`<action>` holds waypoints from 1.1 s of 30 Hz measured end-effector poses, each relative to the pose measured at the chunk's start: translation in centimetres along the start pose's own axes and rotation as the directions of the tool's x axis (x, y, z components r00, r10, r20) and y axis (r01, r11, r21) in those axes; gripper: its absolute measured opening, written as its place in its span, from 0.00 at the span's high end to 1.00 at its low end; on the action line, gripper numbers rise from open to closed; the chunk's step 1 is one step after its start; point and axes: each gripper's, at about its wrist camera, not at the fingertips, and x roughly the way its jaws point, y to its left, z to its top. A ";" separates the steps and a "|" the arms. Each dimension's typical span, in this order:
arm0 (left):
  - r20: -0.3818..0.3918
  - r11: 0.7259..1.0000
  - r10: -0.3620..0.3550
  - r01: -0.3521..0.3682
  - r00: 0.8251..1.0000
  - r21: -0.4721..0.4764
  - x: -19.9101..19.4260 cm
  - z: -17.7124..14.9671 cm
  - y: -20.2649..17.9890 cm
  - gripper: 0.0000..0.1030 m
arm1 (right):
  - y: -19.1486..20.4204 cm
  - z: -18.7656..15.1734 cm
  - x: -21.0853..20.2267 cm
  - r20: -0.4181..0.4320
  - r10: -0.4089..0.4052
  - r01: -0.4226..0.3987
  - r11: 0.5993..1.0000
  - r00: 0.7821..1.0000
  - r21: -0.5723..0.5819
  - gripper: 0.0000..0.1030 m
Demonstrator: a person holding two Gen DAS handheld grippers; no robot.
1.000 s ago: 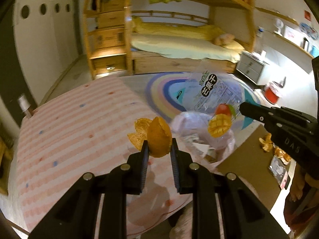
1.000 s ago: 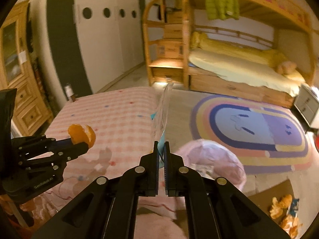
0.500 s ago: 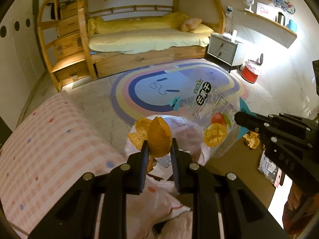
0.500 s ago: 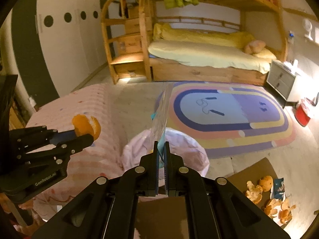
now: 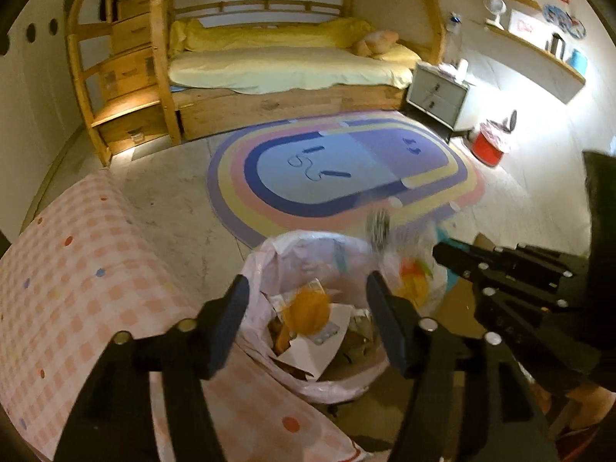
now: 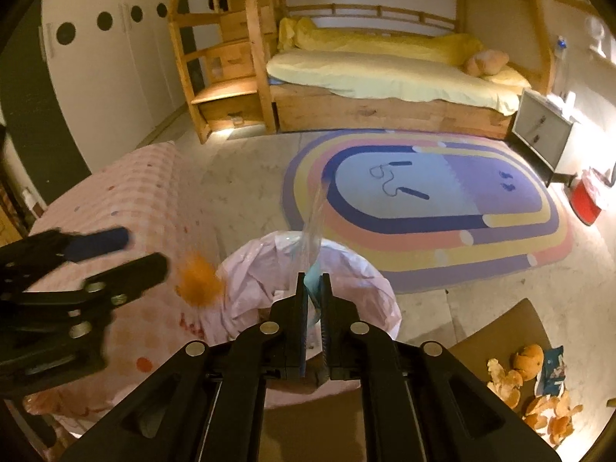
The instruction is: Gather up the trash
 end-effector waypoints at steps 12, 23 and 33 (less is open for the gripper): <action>0.043 0.985 0.140 -0.134 0.989 -0.111 -5.5 -1.7 3.8 0.33 | -0.1 -0.7 -4.8 0.038 0.043 -0.046 0.996 0.998 0.079 0.57; 0.044 0.924 0.324 -0.306 0.945 -0.227 -15.7 -6.3 6.8 0.08 | 4.5 -1.1 -12.3 0.077 0.095 -0.096 0.995 0.993 0.014 0.11; -0.041 0.796 0.488 -0.464 0.872 -0.388 -25.2 -12.6 9.9 0.07 | 12.5 -1.9 -19.0 0.110 0.241 -0.222 0.961 0.964 -0.165 0.07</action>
